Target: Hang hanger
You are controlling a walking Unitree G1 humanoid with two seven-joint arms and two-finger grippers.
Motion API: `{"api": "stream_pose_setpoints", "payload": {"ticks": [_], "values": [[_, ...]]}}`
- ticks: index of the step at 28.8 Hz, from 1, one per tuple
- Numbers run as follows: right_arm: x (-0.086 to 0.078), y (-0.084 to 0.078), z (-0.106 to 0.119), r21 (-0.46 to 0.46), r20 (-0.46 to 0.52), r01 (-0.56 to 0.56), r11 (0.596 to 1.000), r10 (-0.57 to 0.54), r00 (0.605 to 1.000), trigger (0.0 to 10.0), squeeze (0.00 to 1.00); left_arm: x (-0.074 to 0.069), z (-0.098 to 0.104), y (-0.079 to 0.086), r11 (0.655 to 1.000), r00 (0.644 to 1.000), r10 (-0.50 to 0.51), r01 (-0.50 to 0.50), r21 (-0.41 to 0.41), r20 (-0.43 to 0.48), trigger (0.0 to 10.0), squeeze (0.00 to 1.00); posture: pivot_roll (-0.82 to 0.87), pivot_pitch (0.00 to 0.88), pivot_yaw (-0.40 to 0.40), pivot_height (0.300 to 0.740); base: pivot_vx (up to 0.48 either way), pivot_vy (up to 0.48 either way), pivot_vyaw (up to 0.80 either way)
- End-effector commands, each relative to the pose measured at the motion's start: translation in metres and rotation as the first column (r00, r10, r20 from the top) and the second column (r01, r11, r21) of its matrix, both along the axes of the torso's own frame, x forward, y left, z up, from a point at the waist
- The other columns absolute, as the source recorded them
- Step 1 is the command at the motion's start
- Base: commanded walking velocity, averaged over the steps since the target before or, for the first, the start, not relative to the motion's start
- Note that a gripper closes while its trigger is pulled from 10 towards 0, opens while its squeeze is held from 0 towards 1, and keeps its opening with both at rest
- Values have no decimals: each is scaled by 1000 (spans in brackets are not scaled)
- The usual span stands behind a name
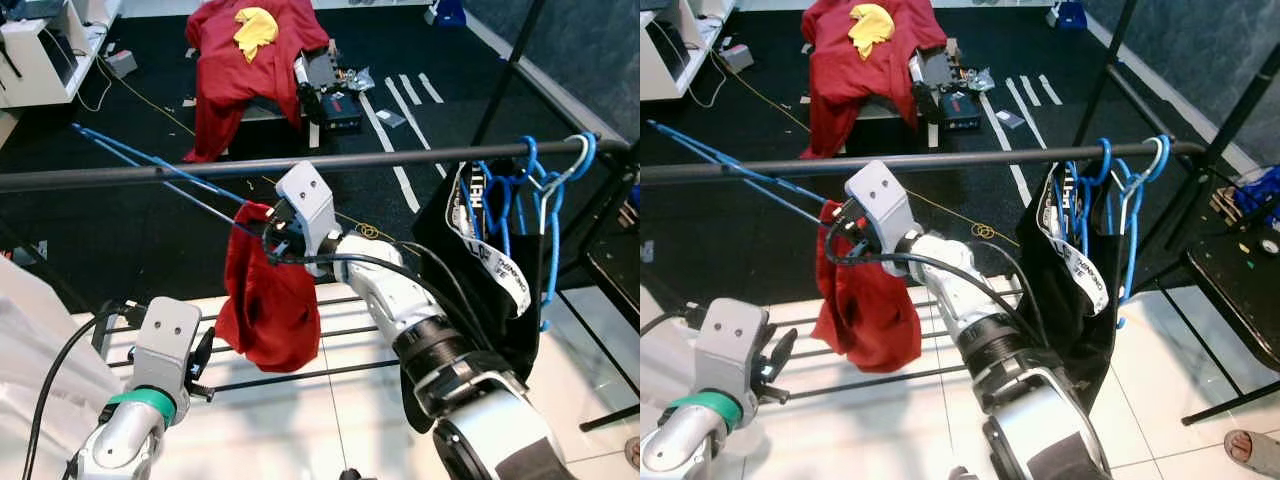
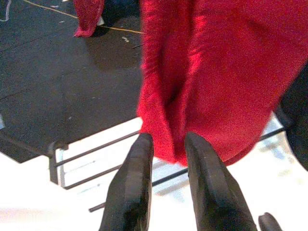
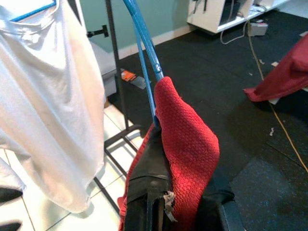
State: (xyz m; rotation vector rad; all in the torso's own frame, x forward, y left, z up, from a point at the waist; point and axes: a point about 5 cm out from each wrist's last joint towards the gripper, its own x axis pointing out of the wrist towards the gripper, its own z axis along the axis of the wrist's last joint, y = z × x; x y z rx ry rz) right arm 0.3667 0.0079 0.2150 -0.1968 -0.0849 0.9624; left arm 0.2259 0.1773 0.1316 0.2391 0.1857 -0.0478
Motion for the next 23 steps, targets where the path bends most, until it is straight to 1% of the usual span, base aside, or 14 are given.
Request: {"api": "stream_pose_setpoints", "payload": {"ticks": [1, 4, 6, 7, 9, 10, 12, 14, 16, 17, 19, 20, 21, 23], "values": [[0, 9, 13, 55, 40, -24, 998, 21, 999, 10000, 0, -1, 2, -8, 1000, 1000, -15, 14, 11, 8, 10000, 0, 43, 122, -15, 740, 0, 0, 0], [0, 9, 13, 55, 40, -24, 998, 21, 999, 10000, 0, -1, 2, -8, 1000, 1000, -15, 14, 11, 8, 10000, 0, 43, 122, -15, 740, 0, 0, 0], [2, 11, 14, 53, 38, -13, 999, 11, 999, 10000, 0, 1, 5, -14, 1000, 1000, -22, 22, 5, 23, 10000, 0, 54, 120, -22, 740, 0, 0, 0], [4, 12, 13, 50, 26, 23, 999, -24, 999, 10000, 0, 4, 9, -22, 999, 998, -41, 42, -21, 40, 10000, 0, 58, 119, -25, 740, 0, 0, 0], [4, 12, 13, 50, 26, 23, 999, -24, 999, 10000, 0, 4, 9, -22, 999, 998, -41, 42, -21, 40, 10000, 0, 58, 119, -25, 740, 0, 0, 0], [6, 12, 12, 53, 11, 51, 997, -51, 999, 10000, 0, 6, 13, -33, 995, 997, -63, 67, -73, 53, 10000, 0, 62, 120, -32, 740, 0, 0, 0], [6, 12, 12, 53, 11, 51, 997, -51, 999, 10000, 0, 6, 13, -33, 995, 997, -63, 67, -73, 53, 10000, 0, 62, 120, -32, 740, 0, 0, 0], [8, 13, 12, 79, -18, 71, 994, -70, 997, 10000, 0, 13, 13, -52, 982, 994, -98, 104, -157, 47, 10000, 0, 45, 119, -22, 740, 0, 0, 0], [8, 13, 14, 91, -25, 70, 993, -68, 997, 10000, 0, 16, 10, -58, 980, 993, -113, 118, -162, 35, 10000, 0, 39, 120, -19, 740, 0, 0, 0], [9, 13, 15, 98, -28, 70, 993, -67, 997, 10000, 0, 20, 4, -65, 978, 991, -134, 136, -156, 18, 10000, 843, 35, 120, -16, 740, 0, 0, 0], [9, 13, 15, 98, -28, 70, 993, -67, 997, 10000, 0, 20, 4, -65, 978, 991, -134, 136, -156, 18, 10000, 843, 35, 120, -16, 740, 0, 0, 0], [9, 13, 15, 101, -28, 70, 992, -68, 997, 10000, 0, 23, 1, -69, 978, 989, -150, 149, -148, 7, 10000, 1000, 33, 120, -16, 740, 0, 0, 0], [10, 12, 15, 106, -28, 70, 992, -68, 997, 10000, 0, 31, -3, -74, 978, 988, -153, 152, -143, 5, 10000, 1000, 26, 120, -13, 740, 0, 0, 0], [10, 12, 15, 109, -28, 70, 992, -67, 997, 10000, 0, 37, -5, -77, 978, 988, -153, 152, -141, 6, 10000, 1000, 26, 120, -13, 740, 0, 0, 0]]}}
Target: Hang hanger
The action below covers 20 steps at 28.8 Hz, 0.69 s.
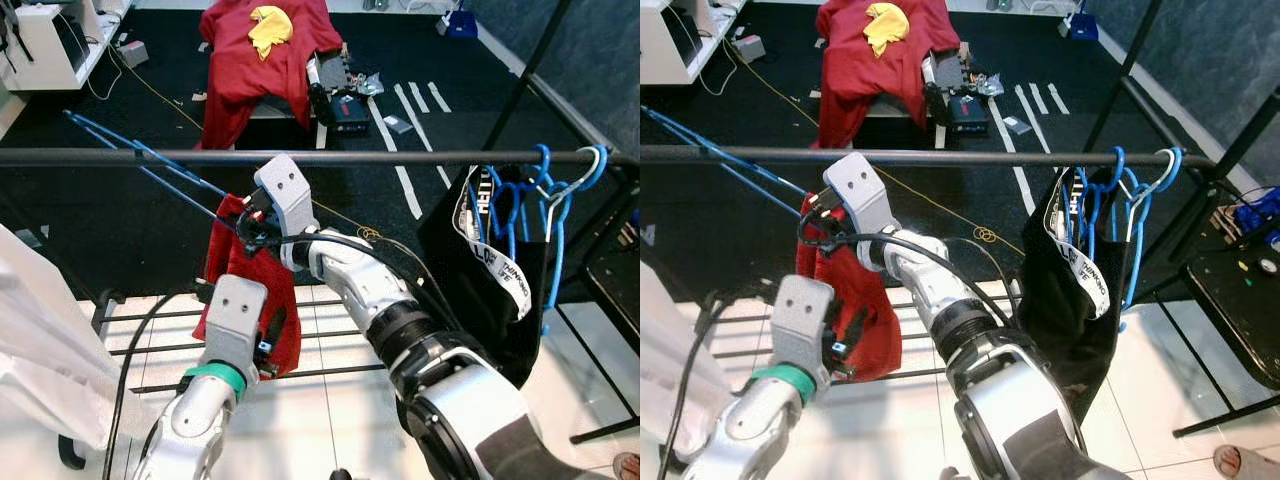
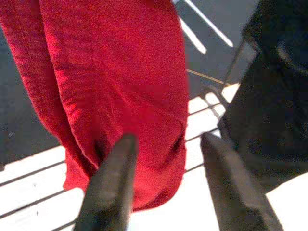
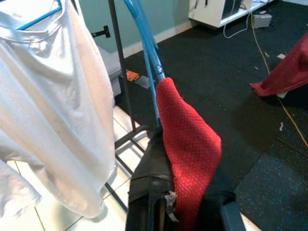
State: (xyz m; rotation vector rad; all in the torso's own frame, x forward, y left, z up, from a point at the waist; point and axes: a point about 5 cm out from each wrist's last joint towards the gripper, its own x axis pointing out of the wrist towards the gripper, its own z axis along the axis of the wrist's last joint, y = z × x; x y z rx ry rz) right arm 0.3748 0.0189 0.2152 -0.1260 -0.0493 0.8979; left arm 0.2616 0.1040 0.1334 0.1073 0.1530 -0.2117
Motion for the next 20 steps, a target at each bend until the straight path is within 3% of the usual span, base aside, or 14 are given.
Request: {"api": "stream_pose_setpoints", "payload": {"ticks": [1, 3, 9, 12, 13, 17, 18, 19, 20], "values": [[2, 1, 15, 59, 35, 4, 998, -6, 999, 10000, 0, 1, -7, -4, 1000, 1000, -1, 1, 6, -14, 10000, 1000, 26, 120, -13, 740, 0, 0, 0], [3, 1, 16, 68, 36, 5, 998, -7, 999, 10000, 0, 13, -9, -10, 1000, 1000, 9, -9, -7, -12, 10000, 1000, 14, 123, -8, 740, 0, 0, 0], [4, 1, 18, 76, 37, 7, 997, -9, 999, 10000, 0, 25, -11, -11, 997, 997, 77, -78, -23, -14, 10000, 1000, 9, 126, -7, 740, 0, 0, 0], [4, -1, 17, 75, 33, 8, 997, -10, 999, 10000, 0, 34, -11, -13, 991, 993, 110, -113, -78, -35, 10000, 1000, 5, 131, -7, 740, 0, 0, 0], [5, -1, 17, 75, 31, 8, 997, -10, 999, 10000, 0, 36, -10, -13, 986, 992, 123, -127, -104, -39, 10000, 0, 5, 133, -9, 740, 0, 0, 0], [5, -1, 17, 76, 29, 7, 997, -9, 1000, 10000, 0, 41, -10, -12, 976, 985, 168, -172, -135, -38, 10000, 0, 6, 132, -9, 740, 0, 0, 0], [5, -1, 17, 78, 29, 6, 997, -8, 1000, 10000, 0, 44, -10, -9, 968, 977, 210, -213, -137, -34, 7961, 0, 4, 132, -8, 740, 0, 0, 0], [5, -1, 17, 79, 28, 4, 997, -7, 1000, 10000, 0, 47, -12, -6, 958, 969, 244, -247, -143, -43, 3686, 0, 2, 132, -6, 740, 0, 0, 0], [5, -1, 17, 79, 28, 4, 997, -7, 1000, 10000, 0, 47, -12, -6, 958, 969, 244, -247, -143, -43, 3686, 0, 2, 132, -6, 740, 0, 0, 0]]}}
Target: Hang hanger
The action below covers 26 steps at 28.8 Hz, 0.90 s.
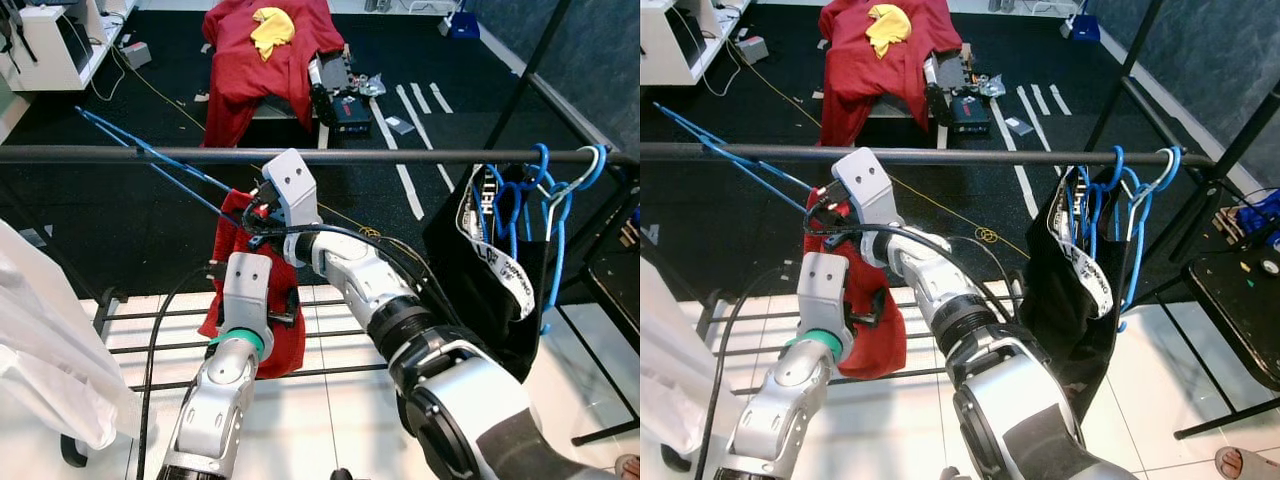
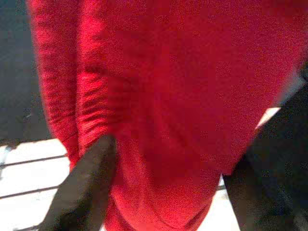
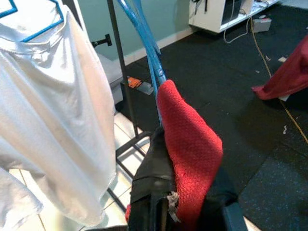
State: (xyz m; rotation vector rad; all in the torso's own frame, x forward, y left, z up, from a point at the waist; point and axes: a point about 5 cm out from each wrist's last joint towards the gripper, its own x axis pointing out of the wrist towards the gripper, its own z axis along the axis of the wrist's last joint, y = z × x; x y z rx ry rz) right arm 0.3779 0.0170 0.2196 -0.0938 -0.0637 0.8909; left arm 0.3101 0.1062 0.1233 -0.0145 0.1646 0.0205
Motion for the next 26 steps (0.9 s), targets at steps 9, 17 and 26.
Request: {"api": "stream_pose_setpoints", "payload": {"ticks": [9, 17, 26], "values": [[2, 0, 12, 52, 24, 0, 999, -1, 1000, 10000, 0, -1, -7, -1, 991, 997, 72, -72, -116, 0, 0, 0, 4, 133, -5, 740, 0, 0, 0], [4, -8, 10, 28, 56, 31, 999, -32, 998, 10000, 0, -14, 3, 1, 999, 997, -24, 26, -35, 73, 0, 0, 1, 135, 1, 740, 0, 0, 0], [6, -27, 13, 42, 107, 68, 997, -72, 992, 10000, 388, -57, 28, 24, 971, 957, -226, 208, 114, 181, 0, 0, -5, 136, 14, 740, 0, 0, 0]]}}
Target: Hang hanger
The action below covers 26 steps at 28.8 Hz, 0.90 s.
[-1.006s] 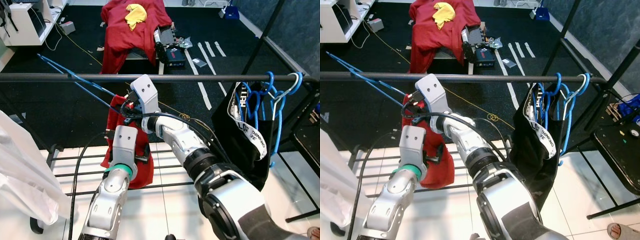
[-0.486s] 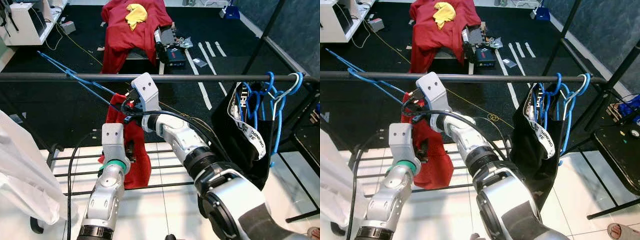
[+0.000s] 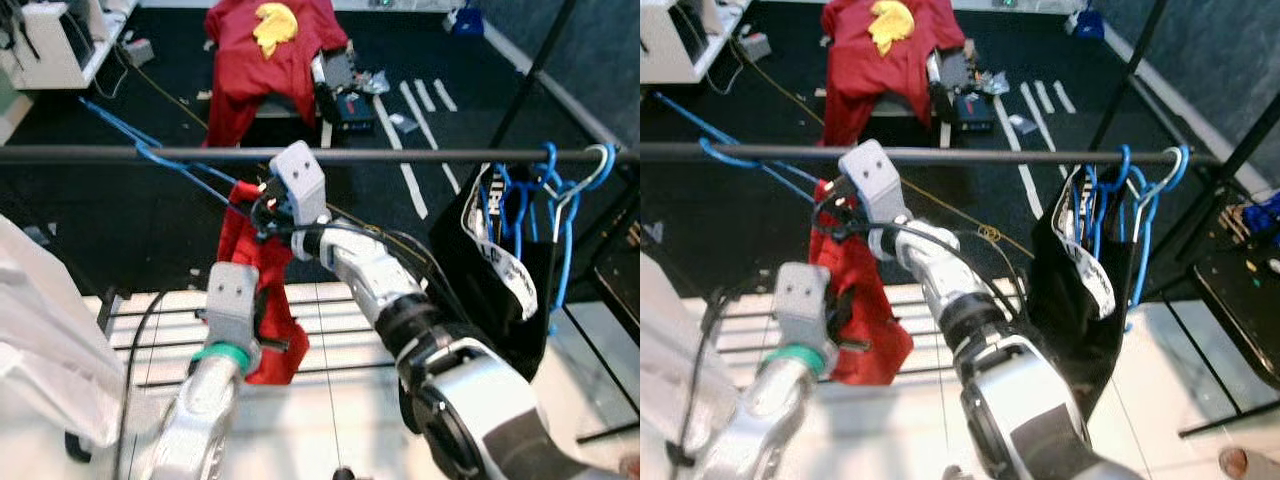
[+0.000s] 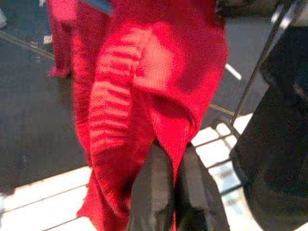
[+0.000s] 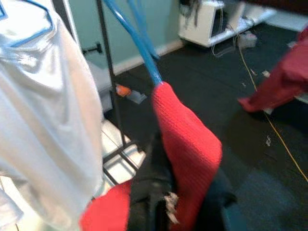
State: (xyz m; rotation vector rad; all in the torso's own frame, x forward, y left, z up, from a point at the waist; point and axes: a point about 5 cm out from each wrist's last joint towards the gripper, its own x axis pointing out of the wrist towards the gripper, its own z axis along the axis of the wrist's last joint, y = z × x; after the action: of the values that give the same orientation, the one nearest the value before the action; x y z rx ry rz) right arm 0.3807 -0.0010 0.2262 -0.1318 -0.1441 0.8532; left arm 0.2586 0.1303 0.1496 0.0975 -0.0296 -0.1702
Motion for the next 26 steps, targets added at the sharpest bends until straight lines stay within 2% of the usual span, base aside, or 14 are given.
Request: {"api": "stream_pose_setpoints", "payload": {"ticks": [1, 2, 4, 7, 9, 10, 16, 21, 22, 25, 26], "values": [[3, -9, 7, 38, 21, 35, 999, -36, 999, 10000, 388, -5, 2, 0, 1000, 1000, -23, 23, -2, -1, 0, 0, -5, 136, 14, 740, 0, 0, 0], [2, -10, 8, 52, 20, 29, 998, -30, 999, 10000, 1000, -9, 5, 3, 999, 999, -31, 31, 10, 10, 0, 0, -5, 136, 14, 740, 0, 0, 0], [2, -10, 8, 52, 20, 29, 998, -30, 999, 10000, 1000, -9, 5, 3, 999, 999, -31, 31, 10, 10, 0, 0, -5, 136, 14, 740, 0, 0, 0], [-7, -8, 10, 82, 13, -64, 995, 63, 998, 10000, 1000, -13, 8, 7, 999, 999, -35, 35, 35, 20, 0, 0, 5, 135, 10, 740, 0, 0, 0], [-7, -8, 10, 82, 13, -64, 995, 63, 998, 10000, 1000, -13, 8, 7, 999, 999, -35, 35, 35, 20, 0, 0, 5, 135, 10, 740, 0, 0, 0], [-12, -10, 12, 96, 4, -111, 989, 111, 994, 10000, 0, -13, 7, 8, 999, 999, -31, 31, 44, 14, 0, 0, 2, 137, 9, 740, 0, 0, 0], [-29, -20, 12, 176, -79, -217, 960, 234, 969, 10000, 0, -17, 4, 10, 997, 999, -35, 35, 64, -3, 0, 0, -9, 135, 8, 740, 0, 0, 0], [-33, -22, 9, 185, -100, -234, 955, 255, 962, 10000, 0, -19, 3, 10, 997, 999, -40, 40, 68, -9, 0, 0, -9, 135, 8, 740, 0, 0, 0], [-40, -27, -11, 164, -153, -230, 959, 255, 955, 10000, 0, -21, 1, 12, 996, 999, -38, 39, 82, -16, 0, 0, -6, 130, 5, 740, 0, 0, 0], [-40, -27, -11, 164, -153, -230, 959, 255, 955, 10000, 0, -21, 1, 12, 996, 999, -38, 39, 82, -16, 0, 0, -6, 130, 5, 740, 0, 0, 0], [-48, -31, -28, 144, -194, -223, 964, 249, 949, 10000, 0, -23, 0, 15, 995, 999, -30, 32, 92, -20, 0, 0, -5, 128, 7, 740, 0, 0, 0]]}}
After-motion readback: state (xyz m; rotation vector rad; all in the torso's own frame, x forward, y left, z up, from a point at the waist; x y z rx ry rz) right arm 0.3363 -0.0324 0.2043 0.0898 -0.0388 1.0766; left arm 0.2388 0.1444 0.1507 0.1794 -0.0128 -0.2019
